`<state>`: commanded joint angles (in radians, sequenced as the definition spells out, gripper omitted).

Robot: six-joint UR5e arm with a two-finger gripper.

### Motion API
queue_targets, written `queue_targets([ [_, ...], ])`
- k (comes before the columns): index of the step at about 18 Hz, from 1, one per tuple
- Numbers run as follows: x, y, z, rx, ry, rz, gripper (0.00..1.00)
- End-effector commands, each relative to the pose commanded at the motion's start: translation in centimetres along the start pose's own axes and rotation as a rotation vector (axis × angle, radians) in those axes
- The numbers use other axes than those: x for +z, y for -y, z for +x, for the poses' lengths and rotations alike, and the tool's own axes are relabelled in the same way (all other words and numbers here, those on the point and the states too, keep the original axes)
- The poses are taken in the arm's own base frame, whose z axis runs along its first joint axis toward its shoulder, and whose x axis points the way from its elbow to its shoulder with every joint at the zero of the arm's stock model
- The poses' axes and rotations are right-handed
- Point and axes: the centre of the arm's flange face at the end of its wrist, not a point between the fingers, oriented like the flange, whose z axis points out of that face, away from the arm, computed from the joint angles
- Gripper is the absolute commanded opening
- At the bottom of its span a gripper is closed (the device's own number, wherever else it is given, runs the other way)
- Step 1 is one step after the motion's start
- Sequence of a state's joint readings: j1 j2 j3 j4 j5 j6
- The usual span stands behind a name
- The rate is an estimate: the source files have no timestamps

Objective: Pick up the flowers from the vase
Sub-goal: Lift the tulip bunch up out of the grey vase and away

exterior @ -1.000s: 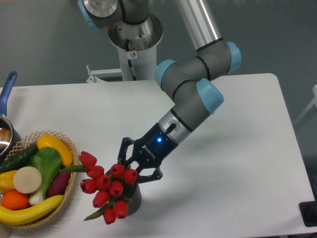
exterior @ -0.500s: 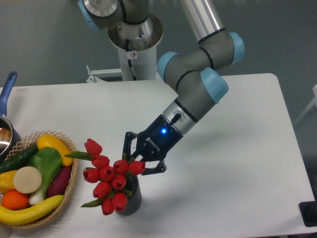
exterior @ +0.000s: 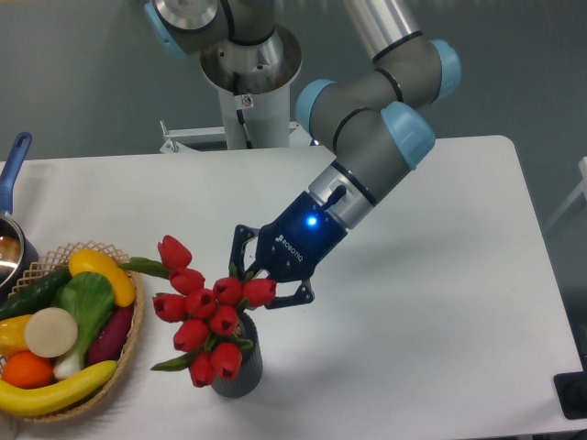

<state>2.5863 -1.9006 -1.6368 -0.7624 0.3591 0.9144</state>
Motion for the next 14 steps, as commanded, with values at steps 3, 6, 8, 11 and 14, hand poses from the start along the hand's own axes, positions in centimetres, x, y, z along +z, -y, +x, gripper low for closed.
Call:
queue_targets([
  [3,-2.1,3.1,-0.5,-0.027,0.01,0.052,0.0],
  [6,-3.1,5.2,-0.7,-0.059,0.023,0.065,0.0],
  [8,-3.4,5.6,-0.7,-0.077,0.026,0.068,0.0],
  [11,-3.7,5.9,-0.8,-0.112,0.03,0.072,0.0],
  [14,-4.3,7.1,-0.8,-0.161,0.036,0.08,0.0],
])
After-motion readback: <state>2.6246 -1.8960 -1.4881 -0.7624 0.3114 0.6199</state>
